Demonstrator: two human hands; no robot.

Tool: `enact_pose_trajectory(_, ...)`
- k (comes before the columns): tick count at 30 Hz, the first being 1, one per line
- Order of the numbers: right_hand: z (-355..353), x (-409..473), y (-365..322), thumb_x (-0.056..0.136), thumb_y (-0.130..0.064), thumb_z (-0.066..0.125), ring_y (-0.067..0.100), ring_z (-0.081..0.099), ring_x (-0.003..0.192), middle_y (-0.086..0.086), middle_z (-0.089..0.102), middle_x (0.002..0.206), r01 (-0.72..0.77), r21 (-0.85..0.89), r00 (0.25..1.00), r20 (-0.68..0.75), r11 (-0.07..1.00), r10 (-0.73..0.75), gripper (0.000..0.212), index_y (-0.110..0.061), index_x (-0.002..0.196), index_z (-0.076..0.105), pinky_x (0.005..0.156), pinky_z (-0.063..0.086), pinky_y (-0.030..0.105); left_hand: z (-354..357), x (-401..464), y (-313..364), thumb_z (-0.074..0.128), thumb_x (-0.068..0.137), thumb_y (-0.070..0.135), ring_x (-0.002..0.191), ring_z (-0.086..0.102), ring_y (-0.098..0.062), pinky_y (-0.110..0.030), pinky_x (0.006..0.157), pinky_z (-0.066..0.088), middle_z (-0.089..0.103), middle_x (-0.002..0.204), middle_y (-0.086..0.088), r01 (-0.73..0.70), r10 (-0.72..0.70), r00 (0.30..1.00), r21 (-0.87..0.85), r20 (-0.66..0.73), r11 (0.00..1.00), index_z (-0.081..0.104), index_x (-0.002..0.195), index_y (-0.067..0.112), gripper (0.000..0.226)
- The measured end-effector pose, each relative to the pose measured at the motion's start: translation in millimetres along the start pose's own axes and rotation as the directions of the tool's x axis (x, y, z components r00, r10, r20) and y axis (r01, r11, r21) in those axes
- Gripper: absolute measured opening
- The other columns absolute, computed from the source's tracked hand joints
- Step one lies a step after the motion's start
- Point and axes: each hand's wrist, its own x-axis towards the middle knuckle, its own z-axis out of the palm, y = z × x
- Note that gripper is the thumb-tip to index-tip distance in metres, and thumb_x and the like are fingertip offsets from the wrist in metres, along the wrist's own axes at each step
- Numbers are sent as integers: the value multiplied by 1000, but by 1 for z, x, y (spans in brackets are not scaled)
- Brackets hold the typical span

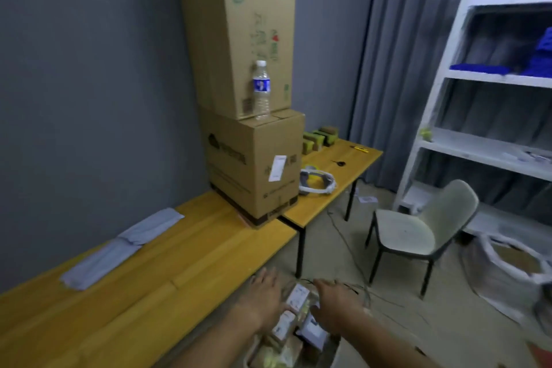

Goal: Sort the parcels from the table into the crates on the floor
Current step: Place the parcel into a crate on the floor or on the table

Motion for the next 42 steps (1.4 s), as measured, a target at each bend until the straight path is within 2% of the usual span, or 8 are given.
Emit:
enact_pose_trajectory(2,-4,19,-49,104,-41,46,33,31,149,6,36,161,48,-12,999,9,999,-48,65,-18,160,22,119,33,44,-9,-19,-49,33,106,47,155,-6,-30,-46,125,10,-7,168,-9,53,-54,998,-25,-20,998,-4,159,10,75)
enact_pose_trajectory(8,-3,49,-180,106,-37,45,28,18,155,7,24,167,224,-104,973,-41,969,-229,67,-13,161,16,125,17,39,-12,-85,-165,35,106,48,155,-4,-28,-44,126,9,-6,168,-8,235,-247,963,-115,-106,965,-5,160,12,76)
enact_pose_trajectory(13,3,75,-252,106,-38,46,24,11,157,1,19,169,319,-133,945,-26,938,-325,68,-17,162,15,124,21,37,-13,-116,-235,35,107,47,155,-5,-27,-45,126,10,-8,168,-6,347,-368,926,-191,-88,918,-6,160,14,75)
enact_pose_trajectory(26,19,226,-343,104,-41,48,26,6,157,-4,18,168,466,-179,885,127,867,-449,72,-19,162,13,122,31,39,0,-77,-375,37,104,54,155,2,-29,-44,125,15,-1,169,-7,566,-573,819,-221,36,795,-3,160,13,81)
enact_pose_trajectory(31,24,283,-383,104,-37,48,24,17,156,0,26,166,530,-186,846,183,827,-501,69,-15,161,17,123,19,33,7,-58,-422,39,102,56,155,5,-30,-42,124,17,3,168,-8,634,-639,766,-253,74,731,-1,160,12,83)
enact_pose_trajectory(34,33,312,-410,103,-38,48,26,15,156,0,26,166,559,-195,825,224,806,-519,70,-15,161,17,123,21,34,11,-45,-457,39,101,57,155,6,-30,-42,124,18,4,168,-9,659,-653,747,-266,124,703,0,160,11,84)
enact_pose_trajectory(38,53,360,-445,102,-39,49,27,15,156,-2,28,165,551,-202,829,246,809,-503,68,-18,161,20,123,24,36,27,-19,-515,41,101,56,154,9,-30,-43,122,23,7,168,-11,666,-660,742,-251,123,702,3,160,9,84)
enact_pose_trajectory(42,82,407,-469,100,-40,50,20,27,152,2,35,162,518,-205,847,255,830,-466,69,-15,159,25,125,14,30,53,19,-584,43,100,57,151,20,-34,-45,117,33,16,164,-13,652,-640,756,-233,133,722,9,159,8,84)
